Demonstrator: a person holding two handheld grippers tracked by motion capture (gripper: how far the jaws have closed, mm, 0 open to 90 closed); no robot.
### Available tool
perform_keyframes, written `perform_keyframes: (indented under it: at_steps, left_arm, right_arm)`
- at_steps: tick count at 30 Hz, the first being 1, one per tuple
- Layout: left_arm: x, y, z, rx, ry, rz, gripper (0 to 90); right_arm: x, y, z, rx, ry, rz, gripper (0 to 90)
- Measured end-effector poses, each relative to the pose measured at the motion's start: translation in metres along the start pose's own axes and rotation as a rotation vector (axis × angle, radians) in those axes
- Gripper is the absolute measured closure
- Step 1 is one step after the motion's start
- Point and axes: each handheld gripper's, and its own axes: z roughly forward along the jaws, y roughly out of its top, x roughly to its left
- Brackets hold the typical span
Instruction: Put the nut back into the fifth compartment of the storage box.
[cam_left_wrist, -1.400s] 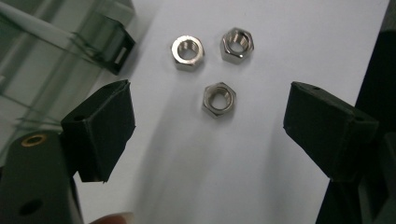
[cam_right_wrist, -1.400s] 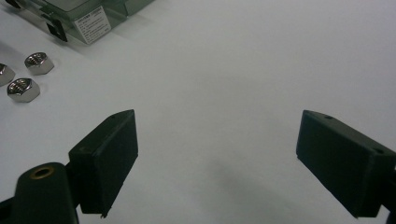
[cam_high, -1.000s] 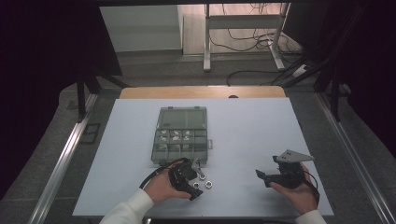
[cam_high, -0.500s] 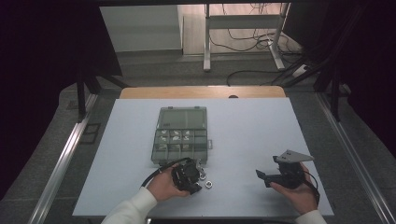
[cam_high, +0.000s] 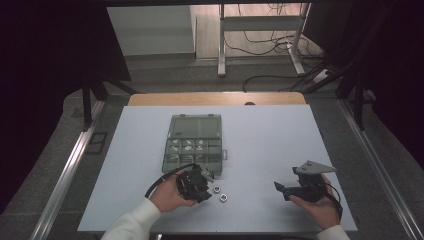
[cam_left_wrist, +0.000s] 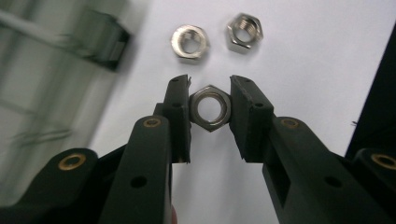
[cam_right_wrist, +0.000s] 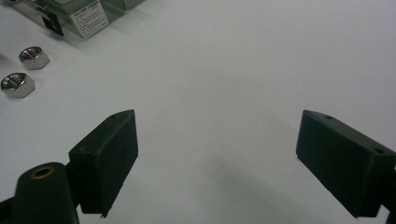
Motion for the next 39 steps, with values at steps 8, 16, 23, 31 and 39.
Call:
perform_keyframes:
  at_steps: [8, 16, 23, 31, 39]
  left_arm:
    - [0.032, -0.015, -0.045, -0.092, 0.049, -0.104, 69.9]
    - [0.064, -0.033, -0.067, -0.12, 0.093, -0.212, 69.9]
    - [0.081, -0.044, -0.065, -0.094, 0.12, -0.257, 69.9]
    - [0.093, -0.052, -0.06, -0.078, 0.132, -0.289, 69.9]
    - [0.098, -0.054, -0.053, -0.057, 0.147, -0.302, 69.8]
  right_arm:
    - [0.001, 0.0, 0.001, 0.003, 0.0, 0.0, 13.1]
    - [0.001, 0.0, 0.001, 0.001, -0.002, 0.0, 13.1]
    - [0.001, 0.0, 0.001, 0.004, -0.004, -0.001, 13.1]
    - [0.001, 0.0, 0.002, 0.007, -0.004, -0.002, 13.1]
    - [0.001, 0.0, 0.002, 0.009, -0.005, -0.003, 13.1]
